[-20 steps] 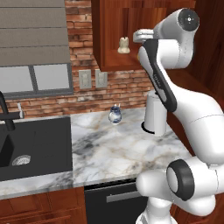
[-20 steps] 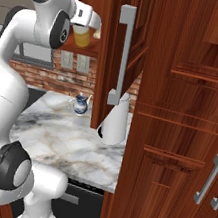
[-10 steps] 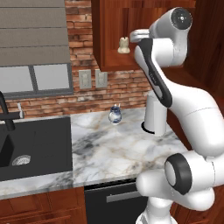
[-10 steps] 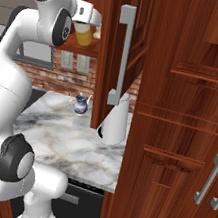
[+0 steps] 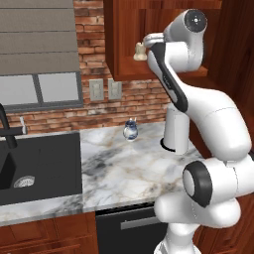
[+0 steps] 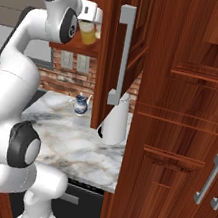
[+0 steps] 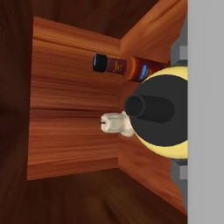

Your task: Pick the mustard and condiment bottle from the counter and place them in the cabinet.

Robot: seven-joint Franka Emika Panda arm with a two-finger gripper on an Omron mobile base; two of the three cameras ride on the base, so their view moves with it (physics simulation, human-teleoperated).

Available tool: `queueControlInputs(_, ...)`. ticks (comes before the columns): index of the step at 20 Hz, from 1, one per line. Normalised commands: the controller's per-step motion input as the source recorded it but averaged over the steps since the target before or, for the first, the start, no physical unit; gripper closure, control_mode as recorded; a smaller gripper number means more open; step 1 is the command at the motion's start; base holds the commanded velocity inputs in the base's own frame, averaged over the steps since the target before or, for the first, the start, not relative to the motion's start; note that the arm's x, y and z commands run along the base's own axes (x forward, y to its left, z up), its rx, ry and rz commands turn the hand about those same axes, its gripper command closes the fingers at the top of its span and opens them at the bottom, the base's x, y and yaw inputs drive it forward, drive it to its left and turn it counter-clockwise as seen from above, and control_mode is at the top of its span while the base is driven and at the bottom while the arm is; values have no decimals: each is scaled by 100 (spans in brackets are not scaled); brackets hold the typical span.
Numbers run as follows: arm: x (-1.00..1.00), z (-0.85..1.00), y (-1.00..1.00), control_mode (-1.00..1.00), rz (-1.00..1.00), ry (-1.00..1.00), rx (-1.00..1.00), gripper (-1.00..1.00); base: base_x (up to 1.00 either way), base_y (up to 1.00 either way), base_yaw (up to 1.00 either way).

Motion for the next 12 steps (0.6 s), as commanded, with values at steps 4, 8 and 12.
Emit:
queueControlInputs(4,36,-2,0,-100,0,0,0,100,0,0,0)
queueControlInputs(8,24,-5,0,-100,0,0,0,100,0,0,0)
queueControlInputs(12,15,-2,0,-100,0,0,1,100,0,0,0)
